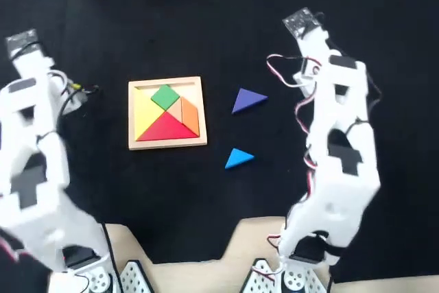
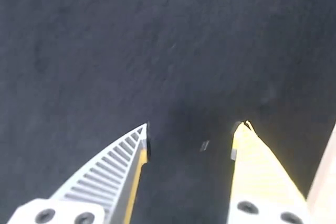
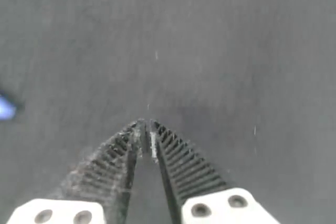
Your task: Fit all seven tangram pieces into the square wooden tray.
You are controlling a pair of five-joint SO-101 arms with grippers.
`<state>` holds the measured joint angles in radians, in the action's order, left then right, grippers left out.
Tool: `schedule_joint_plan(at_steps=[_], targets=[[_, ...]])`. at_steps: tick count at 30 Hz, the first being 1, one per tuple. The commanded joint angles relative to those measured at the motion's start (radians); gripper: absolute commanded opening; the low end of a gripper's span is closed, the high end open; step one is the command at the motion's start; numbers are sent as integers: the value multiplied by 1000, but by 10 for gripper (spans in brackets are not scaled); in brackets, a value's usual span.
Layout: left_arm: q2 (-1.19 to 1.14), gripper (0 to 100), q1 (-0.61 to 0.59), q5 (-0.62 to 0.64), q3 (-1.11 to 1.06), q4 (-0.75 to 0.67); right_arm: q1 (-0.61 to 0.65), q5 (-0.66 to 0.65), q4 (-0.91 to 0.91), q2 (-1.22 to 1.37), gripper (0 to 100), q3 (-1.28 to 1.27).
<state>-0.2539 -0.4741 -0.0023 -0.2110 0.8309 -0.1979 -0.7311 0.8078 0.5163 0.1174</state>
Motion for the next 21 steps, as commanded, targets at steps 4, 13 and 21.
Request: schedule_joint_plan(at_steps=[4, 13, 21], targets=[[-347, 257, 53, -17, 432, 92, 52, 3, 94, 217, 11, 349], [-720, 256, 51, -245, 1020, 565, 44, -269, 769, 578, 11, 920], [-1030, 249, 38, -500, 1457, 931, -44, -304, 959, 800, 11, 1279]])
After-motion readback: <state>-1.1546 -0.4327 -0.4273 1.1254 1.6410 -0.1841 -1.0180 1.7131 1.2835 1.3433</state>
